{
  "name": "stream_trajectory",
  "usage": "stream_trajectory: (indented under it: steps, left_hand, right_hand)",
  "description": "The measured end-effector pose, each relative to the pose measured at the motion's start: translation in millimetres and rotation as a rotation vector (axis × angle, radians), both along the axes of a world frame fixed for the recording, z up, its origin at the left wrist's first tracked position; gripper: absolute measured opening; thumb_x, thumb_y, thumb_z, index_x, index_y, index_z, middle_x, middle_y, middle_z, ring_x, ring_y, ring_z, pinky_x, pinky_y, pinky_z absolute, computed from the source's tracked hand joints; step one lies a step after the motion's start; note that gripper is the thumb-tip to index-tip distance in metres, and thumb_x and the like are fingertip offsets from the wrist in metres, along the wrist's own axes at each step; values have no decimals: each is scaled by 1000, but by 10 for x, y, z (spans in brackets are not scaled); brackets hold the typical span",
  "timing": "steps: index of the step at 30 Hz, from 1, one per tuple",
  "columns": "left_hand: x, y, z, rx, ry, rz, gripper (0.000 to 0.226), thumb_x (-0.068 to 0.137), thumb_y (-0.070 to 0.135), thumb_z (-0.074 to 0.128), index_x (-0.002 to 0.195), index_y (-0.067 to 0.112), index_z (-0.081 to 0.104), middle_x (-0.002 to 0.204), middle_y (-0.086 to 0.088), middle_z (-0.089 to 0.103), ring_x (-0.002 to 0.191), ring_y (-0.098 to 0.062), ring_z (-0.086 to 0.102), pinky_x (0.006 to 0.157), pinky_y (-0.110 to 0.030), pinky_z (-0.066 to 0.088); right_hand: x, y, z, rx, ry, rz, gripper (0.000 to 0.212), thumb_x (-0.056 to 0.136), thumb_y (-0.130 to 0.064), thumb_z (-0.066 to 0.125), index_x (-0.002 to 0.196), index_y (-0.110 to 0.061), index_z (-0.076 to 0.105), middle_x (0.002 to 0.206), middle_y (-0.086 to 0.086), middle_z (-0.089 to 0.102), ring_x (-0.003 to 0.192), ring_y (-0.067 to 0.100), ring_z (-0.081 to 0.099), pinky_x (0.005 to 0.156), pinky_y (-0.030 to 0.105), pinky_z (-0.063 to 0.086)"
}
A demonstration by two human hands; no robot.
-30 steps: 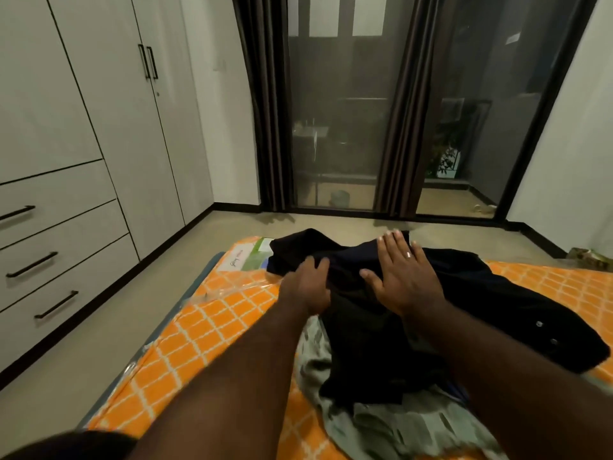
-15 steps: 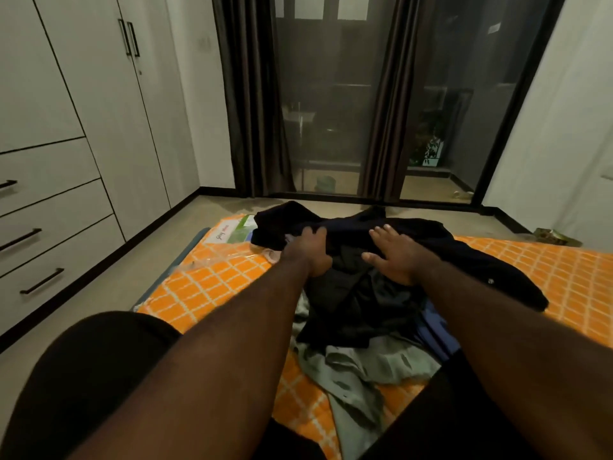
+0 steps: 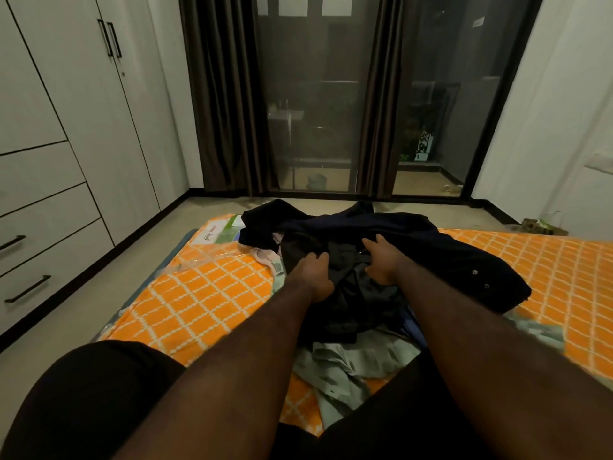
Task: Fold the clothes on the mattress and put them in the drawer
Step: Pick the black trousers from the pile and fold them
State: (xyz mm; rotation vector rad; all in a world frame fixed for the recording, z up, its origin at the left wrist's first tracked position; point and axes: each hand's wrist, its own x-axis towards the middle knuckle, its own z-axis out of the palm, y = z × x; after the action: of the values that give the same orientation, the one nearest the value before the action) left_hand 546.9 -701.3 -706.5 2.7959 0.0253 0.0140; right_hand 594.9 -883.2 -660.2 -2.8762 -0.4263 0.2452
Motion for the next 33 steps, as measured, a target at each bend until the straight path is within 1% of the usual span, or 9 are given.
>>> stream_trajectory:
  steps: [3, 6, 9, 12, 16, 19, 23, 28, 33]
  left_hand:
    - [131, -38, -80, -42, -22, -9, 63, 88, 26, 61, 144, 10, 38, 140, -18, 44, 132, -39, 43, 107, -47, 43]
    - [273, -111, -175, -76, -56, -21, 59, 96, 33, 60, 145, 9, 39, 141, -19, 45, 132, -38, 44, 109, -47, 41]
    - [449, -193, -295, -104, -95, -21, 52, 99, 33, 58, 141, 8, 42, 136, -20, 49, 126, -39, 48, 105, -49, 44]
    - [598, -309, -419, -130, -53, 7, 52, 99, 31, 59, 142, 9, 40, 137, -18, 47, 127, -37, 47, 105, -48, 44]
    - [706, -455, -699, -130, 22, 106, 59, 96, 27, 60, 147, 12, 36, 139, -17, 45, 129, -37, 45, 105, -47, 44]
    - [751, -477, -916, -118, -36, 172, 36, 97, 26, 54, 130, 12, 50, 127, -15, 53, 118, -36, 50, 95, -46, 46]
    - [809, -413, -1045, -212, -119, 203, 24, 98, 29, 52, 112, 11, 59, 115, -13, 59, 108, -36, 57, 88, -45, 49]
    - [829, -164, -997, -312, -131, 125, 28, 95, 36, 65, 104, 10, 68, 105, -11, 68, 99, -29, 63, 80, -37, 50]
    - [691, 267, -859, -394, -229, 150, 34, 93, 48, 66, 104, 17, 74, 97, -4, 74, 94, -21, 68, 77, -32, 50]
  right_hand:
    - [135, -26, -171, 61, 16, -41, 74, 100, -23, 58, 163, -24, 18, 171, 11, -4, 153, 36, 21, 122, 45, 30]
    - [226, -3, -335, 86, -9, -45, 68, 99, -21, 57, 160, -25, 27, 169, 11, 13, 151, 36, 27, 120, 47, 33]
    - [310, -11, -469, 153, -64, -56, 58, 92, -20, 57, 148, -26, 45, 148, 8, 43, 133, 35, 48, 108, 50, 45]
    - [408, -92, -637, 270, -144, -112, 48, 83, -28, 51, 131, -27, 56, 126, 6, 54, 115, 33, 58, 95, 50, 53]
    - [573, -178, -889, 304, -206, -264, 53, 95, -27, 57, 147, -20, 48, 149, 12, 41, 134, 38, 44, 107, 51, 45]
    - [741, -231, -1005, 279, -247, -337, 57, 97, -31, 58, 150, -21, 44, 158, 14, 31, 142, 39, 35, 111, 53, 38]
    - [914, -222, -1106, 308, -171, -365, 63, 99, -33, 57, 155, -23, 31, 162, 14, 23, 137, 45, 41, 106, 54, 43]
    - [906, -101, -1114, 301, -179, -288, 72, 94, -33, 61, 157, -24, 26, 143, 18, 47, 128, 45, 49, 103, 54, 48]
    - [859, -103, -1023, 257, -195, -172, 60, 97, -28, 57, 154, -28, 38, 126, 16, 63, 116, 39, 59, 95, 49, 54]
